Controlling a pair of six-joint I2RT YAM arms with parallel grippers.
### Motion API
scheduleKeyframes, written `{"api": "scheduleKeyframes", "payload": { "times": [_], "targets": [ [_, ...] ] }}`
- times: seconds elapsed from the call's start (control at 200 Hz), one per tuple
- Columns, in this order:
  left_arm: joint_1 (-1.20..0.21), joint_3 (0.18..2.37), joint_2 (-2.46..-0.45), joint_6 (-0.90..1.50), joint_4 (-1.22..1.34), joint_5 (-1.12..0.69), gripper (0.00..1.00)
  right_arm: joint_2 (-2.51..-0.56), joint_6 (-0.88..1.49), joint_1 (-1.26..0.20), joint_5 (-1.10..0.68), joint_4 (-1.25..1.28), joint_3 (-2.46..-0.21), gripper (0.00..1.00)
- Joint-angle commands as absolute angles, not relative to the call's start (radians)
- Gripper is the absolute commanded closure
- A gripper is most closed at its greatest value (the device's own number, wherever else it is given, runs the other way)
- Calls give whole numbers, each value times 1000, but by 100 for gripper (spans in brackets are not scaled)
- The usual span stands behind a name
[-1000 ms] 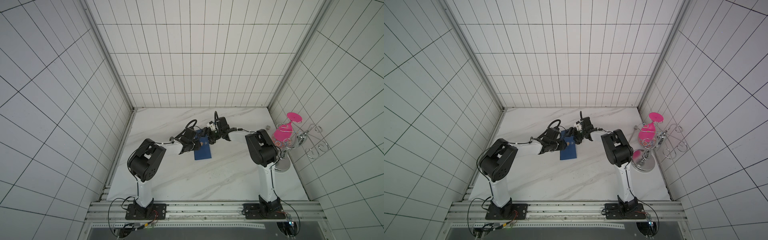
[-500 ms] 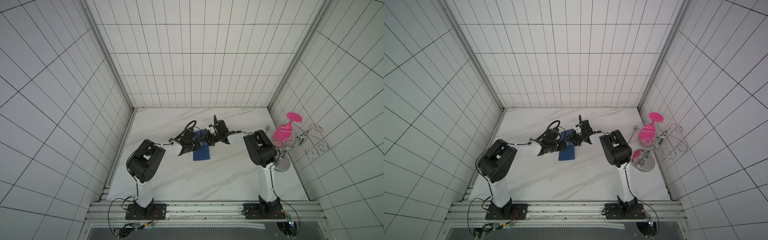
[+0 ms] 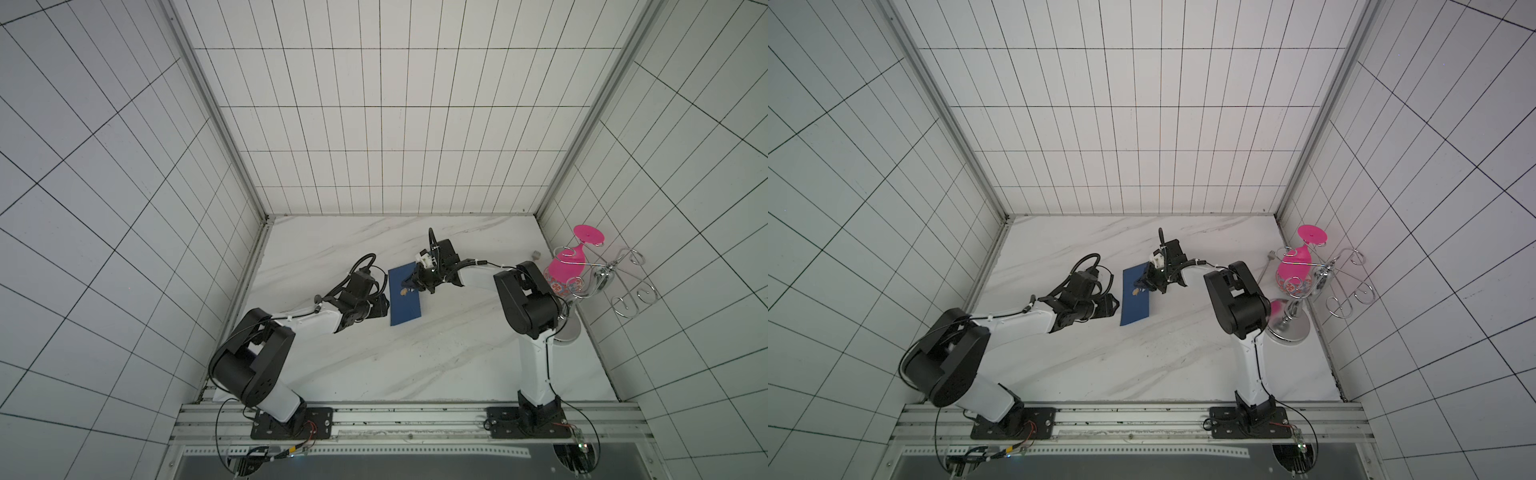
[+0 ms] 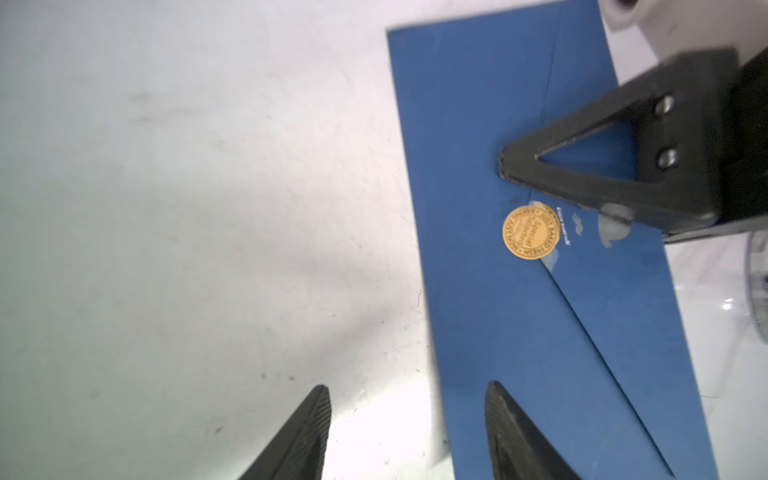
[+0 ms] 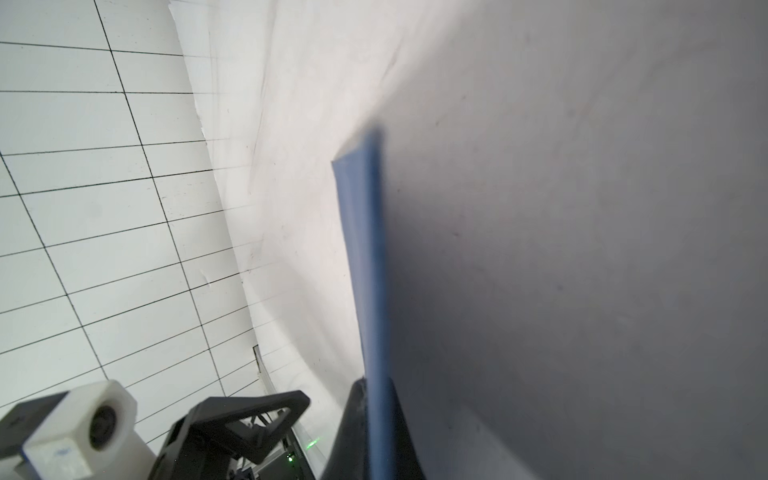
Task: Open the envelope
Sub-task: Pick up the envelope from the center of the board.
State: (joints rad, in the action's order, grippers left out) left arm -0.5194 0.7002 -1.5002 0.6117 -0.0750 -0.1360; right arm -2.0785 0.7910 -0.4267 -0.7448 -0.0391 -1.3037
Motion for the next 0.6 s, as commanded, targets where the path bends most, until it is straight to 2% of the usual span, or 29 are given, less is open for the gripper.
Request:
{"api": "scheduleKeyframes", "payload": {
  "times": [0.0,0.085,0.16,0.385,0.48,0.595],
  "targets": [
    [-384,592,-1404,719,75,-249,38,-1934,617,-402,-722,-212,-1281,100],
    [-255,484,-1399,837,309,-472,37,-1834,552,-403,-783,-224,-1214,100],
    [-200,425,-1446,947,551,-633,35,-1766,546,-406,-858,-164,-1131,100],
    [-213,391,-1564,1073,945,-815,27,-1705,526,-413,-986,-70,-1010,100],
    [-237,396,-1560,1068,965,-833,22,-1726,534,-413,-1014,-55,-1016,100],
    [-314,442,-1576,1004,907,-857,21,-1741,644,-413,-1060,106,-994,100]
  ]
}}
